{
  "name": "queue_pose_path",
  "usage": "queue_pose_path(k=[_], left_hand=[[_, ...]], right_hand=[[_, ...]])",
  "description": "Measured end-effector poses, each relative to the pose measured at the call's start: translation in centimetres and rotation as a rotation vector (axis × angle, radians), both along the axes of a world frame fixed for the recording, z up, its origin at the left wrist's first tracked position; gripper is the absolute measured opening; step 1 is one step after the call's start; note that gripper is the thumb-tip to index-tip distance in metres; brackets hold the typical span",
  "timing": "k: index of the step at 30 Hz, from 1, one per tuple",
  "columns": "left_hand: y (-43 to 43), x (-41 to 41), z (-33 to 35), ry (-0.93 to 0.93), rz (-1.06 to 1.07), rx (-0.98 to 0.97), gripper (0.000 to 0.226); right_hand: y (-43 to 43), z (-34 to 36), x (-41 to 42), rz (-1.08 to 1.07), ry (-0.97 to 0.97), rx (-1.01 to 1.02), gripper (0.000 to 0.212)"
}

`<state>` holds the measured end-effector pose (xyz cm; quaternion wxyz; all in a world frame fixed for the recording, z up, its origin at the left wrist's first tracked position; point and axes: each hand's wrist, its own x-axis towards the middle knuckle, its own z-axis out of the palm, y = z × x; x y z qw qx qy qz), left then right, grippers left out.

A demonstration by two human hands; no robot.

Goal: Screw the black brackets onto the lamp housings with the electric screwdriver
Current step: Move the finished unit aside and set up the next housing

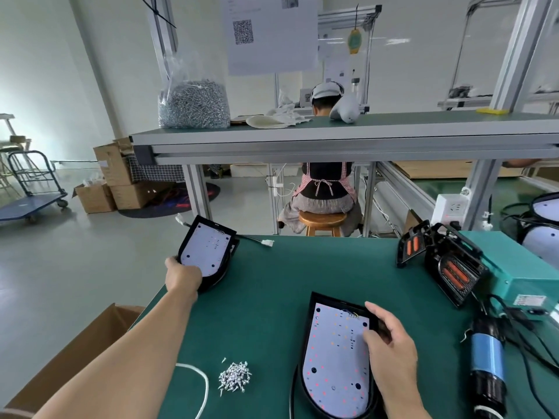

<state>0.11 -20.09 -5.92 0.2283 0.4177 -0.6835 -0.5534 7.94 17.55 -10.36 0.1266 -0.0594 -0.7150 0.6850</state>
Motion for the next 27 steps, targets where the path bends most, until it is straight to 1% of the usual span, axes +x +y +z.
queue_pose_path(k=[4,7,14,19,21,22,23,24,25,26,27], left_hand=[[1.7,0.3,-0.1,-0.049,-0.025,-0.086,0.059],[3.7,0.5,-0.3,-0.061,-0.063,-0.085,0.063],[7.0,0.9,-0.6,-0.086,-0.124,-0.106,0.064],[7.5,1.5,0.1,-0.163,-0.109,-0.157,0.061],[8.3,2.1,0.7,-0.216,-0.068,-0.22,0.065],[9.0,2.6,1.0,-0.207,-0.037,-0.274,0.068],[10.0,3.2,1.2,-0.152,-0.01,-0.334,0.07],[11.4,3.9,1.2,-0.057,-0.008,-0.386,0.069],[13.0,4.7,1.1,0.051,-0.053,-0.407,0.064],[14.8,5.7,1.0,0.144,-0.143,-0.385,0.056],[16.6,6.8,0.7,0.187,-0.26,-0.333,0.047]], right_hand=[[-0.1,0.0,-0.1,-0.002,-0.001,0.0,0.055],[0.0,-0.1,-0.1,-0.009,-0.017,-0.016,0.054],[0.0,-0.2,-0.2,-0.02,-0.027,-0.012,0.055],[0.1,-0.1,0.0,-0.009,-0.033,-0.036,0.055],[0.1,-0.1,-0.1,-0.017,-0.036,-0.042,0.055],[0.1,-0.1,-0.1,-0.021,-0.04,-0.048,0.055],[0.1,0.0,-0.1,-0.025,-0.045,-0.059,0.055],[0.1,0.1,-0.1,-0.027,-0.049,-0.069,0.055],[0.0,0.2,-0.1,-0.027,-0.053,-0.078,0.055],[0.1,0.4,-0.1,-0.027,-0.056,-0.09,0.054],[0.1,0.5,-0.1,-0.025,-0.059,-0.106,0.054]])
